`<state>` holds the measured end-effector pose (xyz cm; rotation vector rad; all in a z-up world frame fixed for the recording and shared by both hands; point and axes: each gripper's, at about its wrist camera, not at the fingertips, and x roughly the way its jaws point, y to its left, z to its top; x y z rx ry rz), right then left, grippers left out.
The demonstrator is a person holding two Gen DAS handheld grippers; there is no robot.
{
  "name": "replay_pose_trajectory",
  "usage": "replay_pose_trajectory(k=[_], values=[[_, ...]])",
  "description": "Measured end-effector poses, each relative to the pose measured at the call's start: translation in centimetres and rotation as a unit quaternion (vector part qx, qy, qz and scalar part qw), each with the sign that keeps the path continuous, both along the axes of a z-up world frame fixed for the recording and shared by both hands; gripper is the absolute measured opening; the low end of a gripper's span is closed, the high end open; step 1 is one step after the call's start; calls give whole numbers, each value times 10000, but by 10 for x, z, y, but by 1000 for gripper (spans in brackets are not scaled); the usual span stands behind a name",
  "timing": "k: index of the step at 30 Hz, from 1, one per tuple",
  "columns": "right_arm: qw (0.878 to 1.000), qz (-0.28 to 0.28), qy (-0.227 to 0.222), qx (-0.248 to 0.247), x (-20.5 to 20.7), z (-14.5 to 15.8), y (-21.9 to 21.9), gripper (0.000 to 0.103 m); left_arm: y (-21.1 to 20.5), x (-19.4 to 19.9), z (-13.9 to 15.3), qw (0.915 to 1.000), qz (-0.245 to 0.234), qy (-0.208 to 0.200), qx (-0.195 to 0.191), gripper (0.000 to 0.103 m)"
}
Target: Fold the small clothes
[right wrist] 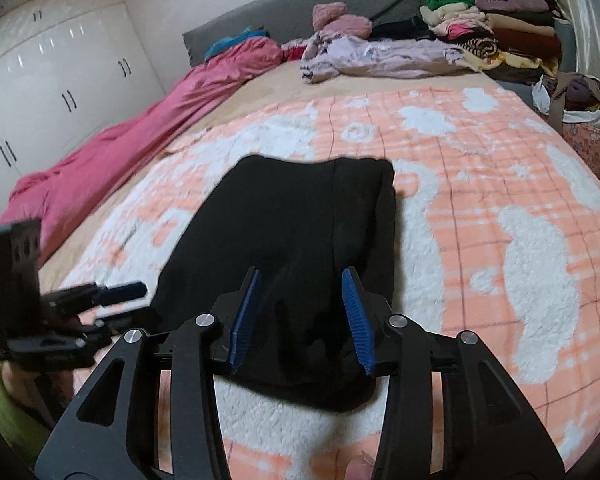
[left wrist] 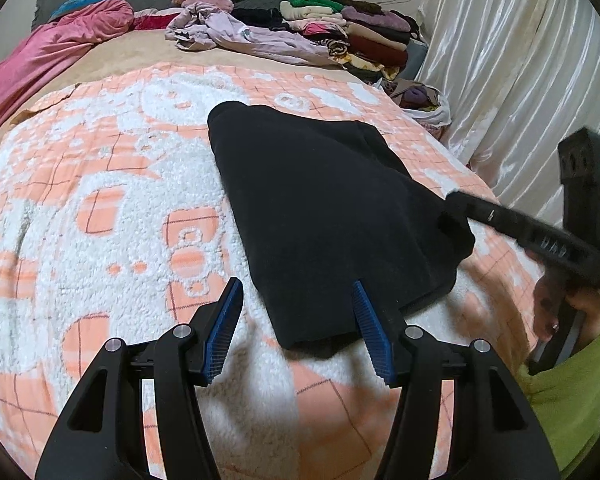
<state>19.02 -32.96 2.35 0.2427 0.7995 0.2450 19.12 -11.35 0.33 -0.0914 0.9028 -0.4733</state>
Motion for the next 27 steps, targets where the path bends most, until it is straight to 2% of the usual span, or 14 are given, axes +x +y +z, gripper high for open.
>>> replay_pose_trajectory(k=[4, 7, 8, 9, 10, 14, 19, 21, 24, 27], values=[[9997, -18, 247, 48, -8, -19, -3, 35, -2, 1, 1, 10000, -13, 25, -53, 56], [9990, -54, 288, 334, -11, -27, -10, 35, -12, 5, -2, 10000, -57, 73, -24, 56], [9988, -31, 266, 399, -12, -26, -10, 33, -14, 7, -4, 9999, -57, 95, -8, 56], [9989, 13, 247, 407, -13, -25, -9, 19, -16, 8, -5, 9999, -46, 110, 8, 56], [9989, 77, 250, 389, -14, -25, -6, 13, -19, 10, -7, 9999, -40, 120, 54, 56], [9993, 99, 170, 333, -21, -21, 2, 10, -18, 13, -10, 9998, 2, 155, 111, 56], [9975, 5, -106, 703, -41, -9, -6, 10, -12, 15, -8, 9998, 33, 166, 90, 57], [9989, -148, -43, 438, -42, -10, -6, 10, -11, 15, -7, 9998, 23, 187, 34, 57], [9989, -247, 317, -255, -34, -26, 4, 12, -11, 14, -10, 9997, 0, 217, 54, 57], [9981, -309, 422, -328, -30, -32, 5, 17, -11, 13, -13, 9997, 17, 234, 54, 57]])
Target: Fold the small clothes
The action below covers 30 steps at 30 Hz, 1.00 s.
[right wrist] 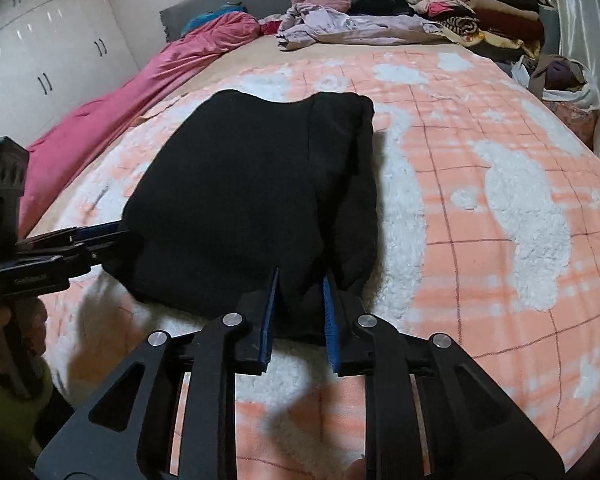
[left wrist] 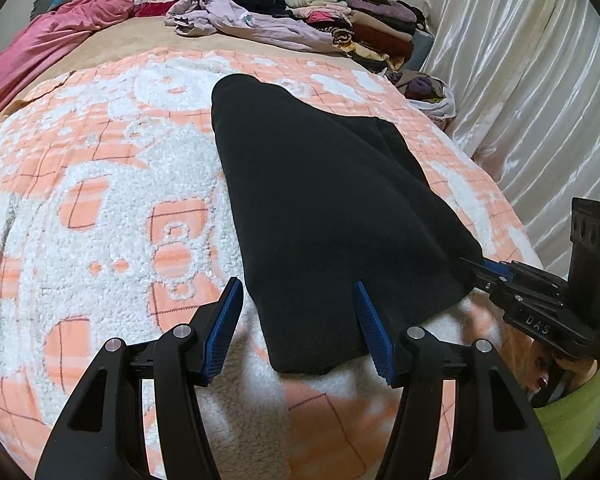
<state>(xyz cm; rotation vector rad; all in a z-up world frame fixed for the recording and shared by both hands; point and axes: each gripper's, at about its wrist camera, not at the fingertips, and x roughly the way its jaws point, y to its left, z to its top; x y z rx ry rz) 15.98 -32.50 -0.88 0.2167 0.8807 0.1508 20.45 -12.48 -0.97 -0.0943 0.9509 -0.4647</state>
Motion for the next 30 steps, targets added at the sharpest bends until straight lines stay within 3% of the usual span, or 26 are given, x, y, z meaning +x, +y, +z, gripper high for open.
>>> replay_pose_trajectory(k=[10, 12, 22, 30], values=[[9996, -264, -33, -8, -3, -3, -8, 34, 1, -2, 0, 10000, 24, -25, -7, 57], [9994, -340, -87, 39, -5, -1, -12, 47, 3, -5, 7, 9999, 53, -132, 14, 57], [9965, -505, -545, 388, -17, 17, -25, 47, 1, -11, 38, 9981, 66, -606, 32, 56], [9928, -956, -571, 443, -11, 21, -37, 47, -28, 0, 7, 9966, -132, -512, 633, 56]])
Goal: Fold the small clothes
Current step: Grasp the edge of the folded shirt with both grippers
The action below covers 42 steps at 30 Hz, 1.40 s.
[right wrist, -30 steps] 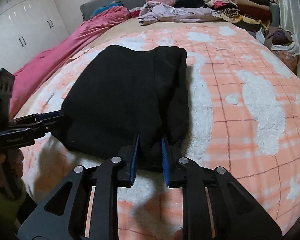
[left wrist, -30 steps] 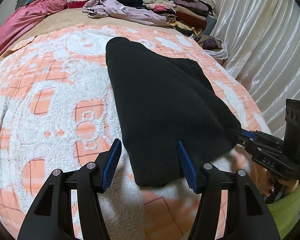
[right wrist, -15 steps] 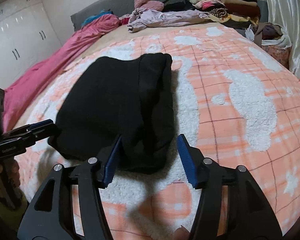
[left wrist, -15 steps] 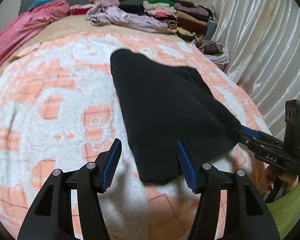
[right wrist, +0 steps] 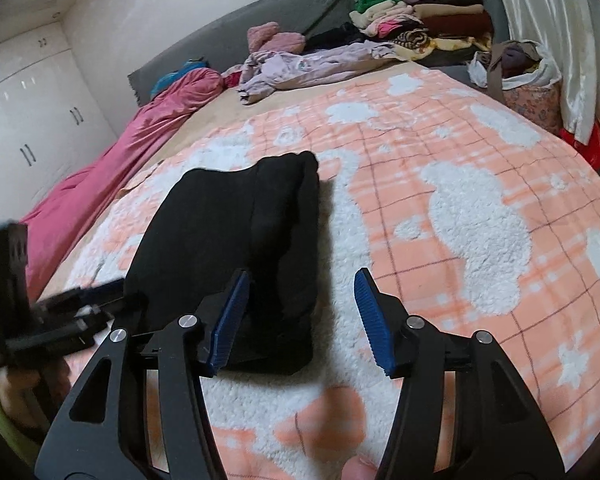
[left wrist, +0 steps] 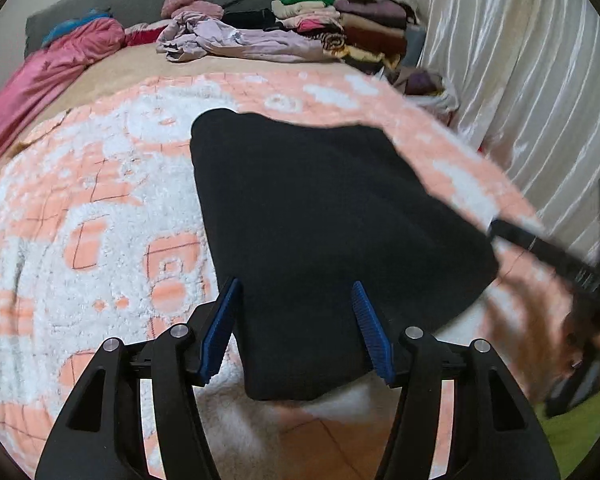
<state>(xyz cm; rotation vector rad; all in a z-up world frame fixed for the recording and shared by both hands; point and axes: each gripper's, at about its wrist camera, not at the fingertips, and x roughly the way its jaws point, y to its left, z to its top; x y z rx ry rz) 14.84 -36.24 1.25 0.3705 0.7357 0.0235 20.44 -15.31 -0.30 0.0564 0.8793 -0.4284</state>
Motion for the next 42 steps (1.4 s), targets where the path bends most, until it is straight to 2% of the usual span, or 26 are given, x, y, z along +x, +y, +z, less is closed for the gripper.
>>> replay_pose_trajectory(k=[3, 5, 7, 10, 13, 14, 17, 21, 24, 26, 28, 30, 31, 33, 38, 39, 41, 42], values=[[9999, 0, 26, -125, 11, 5, 3, 47, -3, -6, -4, 9997, -67, -166, 179, 56], [9999, 35, 57, -134, 24, 9, 5, 48, 0, -4, -3, 9998, -79, -135, 106, 56], [9999, 85, 49, -20, 37, 13, 4, 57, 3, -3, -2, 9999, -82, -88, 17, 56], [9994, 204, 94, 281, 63, 16, 3, 59, 6, -2, 0, 9999, -74, -49, -105, 56], [9984, 243, 456, 247, 94, 8, 2, 61, 15, -1, 6, 9993, -23, 30, -360, 58], [9967, 322, 709, 250, 106, 0, 1, 62, 21, 2, 9, 9987, 14, 77, -503, 58], [9937, 390, 984, 366, 116, -19, -4, 69, 35, 17, 16, 9975, 145, 146, -678, 58], [9879, 682, 1112, 838, 118, -36, -8, 70, 37, 47, 11, 9937, 87, 468, -1011, 66], [9861, 888, 1151, 802, 124, -44, -3, 70, 32, 69, -4, 9902, 96, 796, -1147, 67], [9846, 983, 1194, 811, 128, -50, -1, 70, 30, 78, -11, 9878, 132, 928, -1247, 73], [9846, 1050, 1153, 785, 131, -50, -1, 65, 26, 85, -14, 9878, 93, 952, -1230, 76], [9831, 1196, 1093, 851, 133, -51, 1, 48, 23, 92, -22, 9852, 114, 1069, -1334, 77], [9818, 1271, 1079, 915, 134, -52, 2, 45, 23, 96, -27, 9829, 139, 1159, -1423, 77], [9814, 1334, 1068, 874, 134, -53, 4, 44, 23, 100, -33, 9804, 152, 1248, -1517, 77], [9784, 1264, 1062, 1242, 138, -63, -3, 49, 18, 106, -37, 9788, 200, 1275, -1590, 76], [9776, 1265, 1033, 1331, 137, -65, -5, 45, 17, 107, -37, 9789, 210, 1266, -1592, 75], [9765, 1392, 946, 1349, 136, -63, -1, 34, 13, 104, -32, 9822, 232, 1123, -1491, 57], [9765, 1442, 883, 1336, 135, -60, 1, 30, 11, 101, -26, 9841, 249, 1020, -1432, 56]])
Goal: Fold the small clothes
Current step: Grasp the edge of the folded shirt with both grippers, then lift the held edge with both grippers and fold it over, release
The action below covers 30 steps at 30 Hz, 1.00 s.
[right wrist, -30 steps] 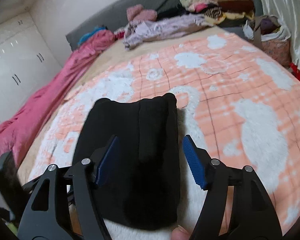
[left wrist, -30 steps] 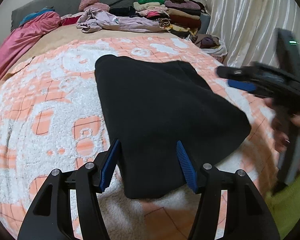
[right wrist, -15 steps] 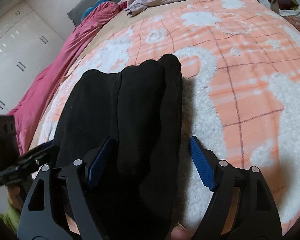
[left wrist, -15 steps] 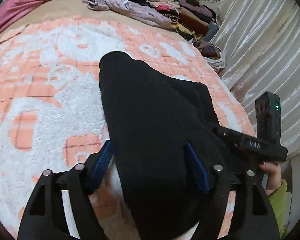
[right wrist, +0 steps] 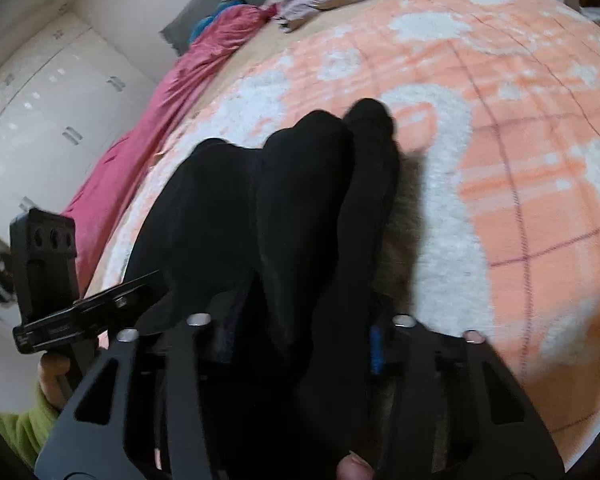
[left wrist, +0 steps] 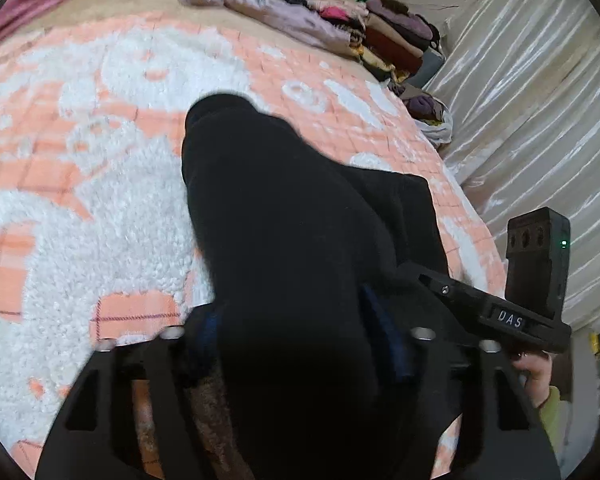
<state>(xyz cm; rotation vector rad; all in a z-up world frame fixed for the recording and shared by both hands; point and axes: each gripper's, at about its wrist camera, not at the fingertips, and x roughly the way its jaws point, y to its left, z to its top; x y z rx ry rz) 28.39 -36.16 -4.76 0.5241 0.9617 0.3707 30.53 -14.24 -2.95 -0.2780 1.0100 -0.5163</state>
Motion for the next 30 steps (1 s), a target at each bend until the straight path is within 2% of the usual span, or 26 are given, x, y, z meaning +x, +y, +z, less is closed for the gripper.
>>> replay_pose_trajectory(k=[4, 11, 15, 21, 30], values=[[9997, 58, -222, -19, -5, 17, 8, 28, 1, -6, 18, 9998, 34, -180, -36, 49], [9979, 177, -592, -212, -14, 50, 32, 27, 27, -15, 47, 9990, 148, -421, -65, 48], [9970, 176, -697, -294, -17, 59, 49, 27, 42, -19, 57, 9985, 267, -485, -47, 48], [9971, 259, -665, -272, -17, 61, 65, 27, 56, -25, 57, 9981, 367, -485, -37, 48], [9980, 337, -412, -326, -10, 43, 78, 27, 72, -26, 34, 9986, 470, -255, 24, 48]])
